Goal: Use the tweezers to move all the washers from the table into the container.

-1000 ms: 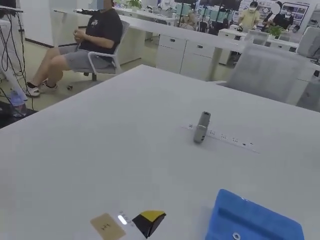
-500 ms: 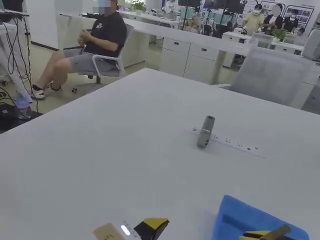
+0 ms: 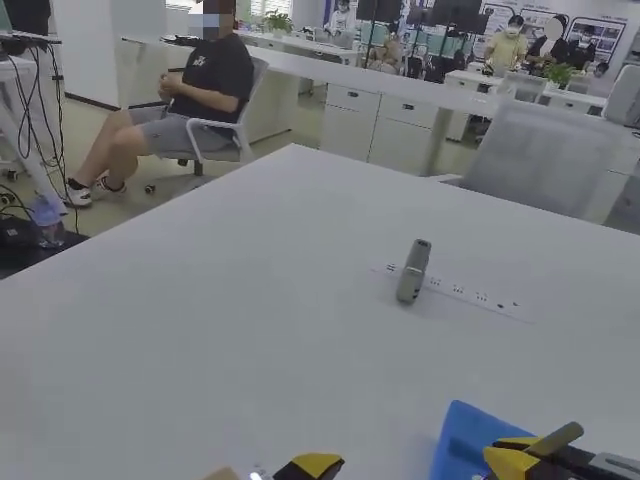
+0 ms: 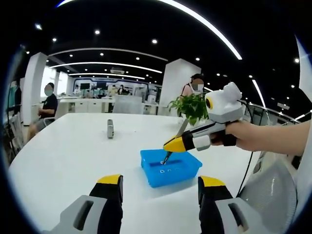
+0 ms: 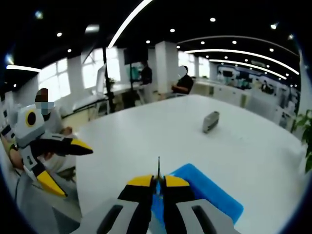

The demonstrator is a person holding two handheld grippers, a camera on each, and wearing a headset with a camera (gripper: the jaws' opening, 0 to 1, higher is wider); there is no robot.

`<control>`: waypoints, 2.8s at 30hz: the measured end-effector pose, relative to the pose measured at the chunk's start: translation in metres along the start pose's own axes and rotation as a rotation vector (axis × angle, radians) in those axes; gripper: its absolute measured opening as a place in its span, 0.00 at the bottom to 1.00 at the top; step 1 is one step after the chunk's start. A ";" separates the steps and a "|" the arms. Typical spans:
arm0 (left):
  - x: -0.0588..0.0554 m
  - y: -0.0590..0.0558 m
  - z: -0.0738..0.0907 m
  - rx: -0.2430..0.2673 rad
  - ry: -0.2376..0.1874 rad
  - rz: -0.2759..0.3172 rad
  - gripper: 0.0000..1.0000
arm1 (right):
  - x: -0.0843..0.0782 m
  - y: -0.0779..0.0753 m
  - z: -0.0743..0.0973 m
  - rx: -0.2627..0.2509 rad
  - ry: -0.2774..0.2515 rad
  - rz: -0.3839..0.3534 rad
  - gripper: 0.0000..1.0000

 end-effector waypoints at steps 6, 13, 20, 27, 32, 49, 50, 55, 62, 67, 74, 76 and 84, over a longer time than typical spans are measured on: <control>-0.001 0.000 0.000 -0.001 0.003 0.002 0.61 | 0.002 -0.010 -0.016 -0.001 0.010 0.022 0.03; -0.001 -0.001 -0.001 -0.007 0.011 -0.004 0.61 | -0.003 -0.020 -0.033 0.001 0.042 0.024 0.03; -0.002 -0.001 -0.001 -0.007 0.015 -0.005 0.60 | -0.015 -0.022 -0.045 0.008 0.090 0.048 0.03; -0.003 0.000 -0.002 -0.008 0.023 -0.006 0.60 | -0.027 -0.023 -0.055 0.016 0.131 0.055 0.03; -0.004 0.000 -0.002 -0.009 0.029 -0.007 0.60 | -0.034 -0.020 -0.059 0.020 0.156 0.059 0.03; -0.005 -0.001 -0.003 -0.011 0.036 -0.009 0.59 | -0.035 -0.024 -0.057 0.023 0.152 0.026 0.04; -0.005 0.000 -0.003 -0.011 0.036 -0.009 0.59 | -0.032 -0.022 -0.055 0.020 0.145 0.024 0.04; -0.005 0.000 -0.002 -0.010 0.036 -0.009 0.59 | -0.023 -0.026 -0.053 0.005 0.117 0.027 0.04; -0.005 0.000 -0.002 -0.010 0.035 -0.006 0.59 | -0.009 -0.029 -0.043 -0.010 0.065 0.007 0.04; -0.003 0.000 -0.001 -0.013 0.015 -0.002 0.59 | -0.005 -0.029 -0.029 -0.025 0.043 0.025 0.04; -0.001 -0.002 -0.001 -0.020 0.009 -0.006 0.60 | -0.003 -0.026 -0.005 -0.036 0.021 0.035 0.04; 0.000 -0.004 -0.001 -0.032 0.001 0.000 0.61 | -0.003 -0.025 0.000 -0.040 0.014 0.038 0.04; -0.010 -0.014 -0.008 -0.132 0.066 0.086 0.63 | -0.006 -0.018 0.029 -0.038 -0.014 0.026 0.04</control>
Point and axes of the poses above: the centre of the closed fingertips' face, and the gripper's own axes: z roughly backward along the fingers, y roughly to its left, x roughly out of its top, the point moved 5 cm from there along z, roughly backward along the fingers, and after that the axes turned 12 degrees about -x, right-handed, at the moved point
